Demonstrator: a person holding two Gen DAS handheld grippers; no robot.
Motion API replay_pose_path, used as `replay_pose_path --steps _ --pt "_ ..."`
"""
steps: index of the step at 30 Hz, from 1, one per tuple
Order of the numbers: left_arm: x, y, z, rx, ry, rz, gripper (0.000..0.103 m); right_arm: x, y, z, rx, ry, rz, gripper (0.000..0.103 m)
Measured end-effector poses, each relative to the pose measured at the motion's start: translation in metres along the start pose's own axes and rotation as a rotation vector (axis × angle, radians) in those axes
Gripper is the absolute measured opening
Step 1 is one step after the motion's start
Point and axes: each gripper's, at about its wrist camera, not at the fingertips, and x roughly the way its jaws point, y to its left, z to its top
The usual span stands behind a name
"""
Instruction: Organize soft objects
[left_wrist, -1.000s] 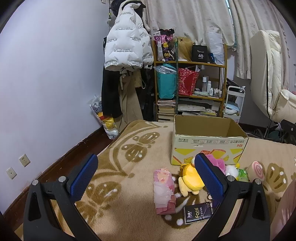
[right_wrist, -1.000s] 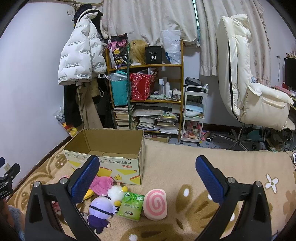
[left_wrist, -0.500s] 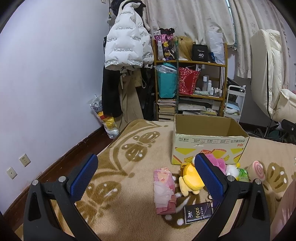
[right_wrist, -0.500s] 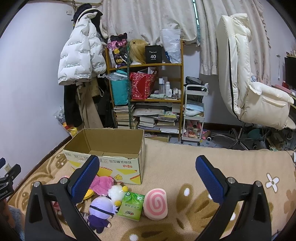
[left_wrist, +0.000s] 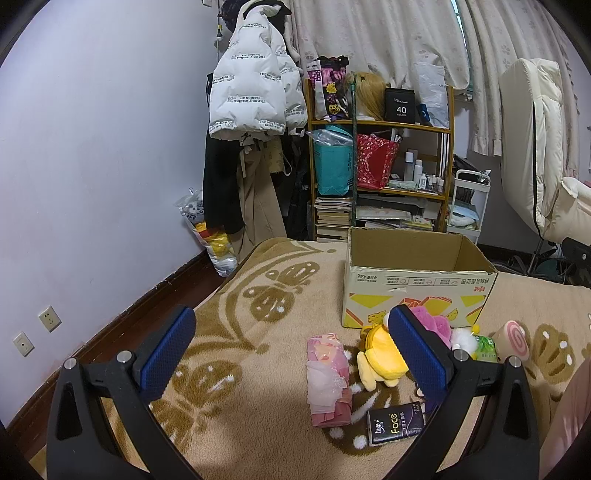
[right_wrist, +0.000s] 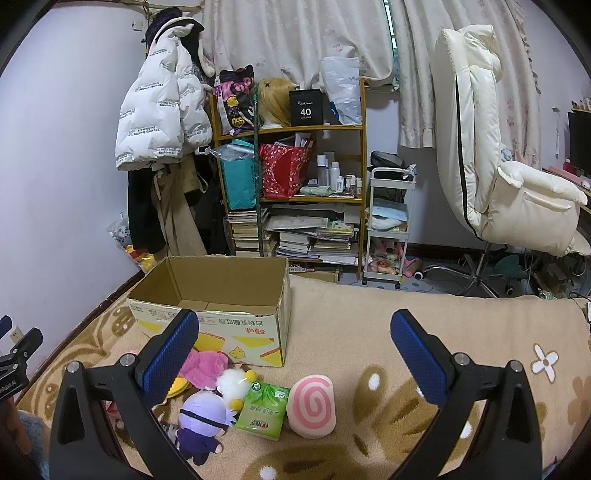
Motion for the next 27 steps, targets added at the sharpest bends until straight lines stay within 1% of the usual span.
replay_pose_path --steps 27 --pt "0.0027 -0.0015 -0.0022 0.002 0.004 0.001 0.103 -0.0007 0.0001 -0.0012 0.006 0.002 0.002 0.103"
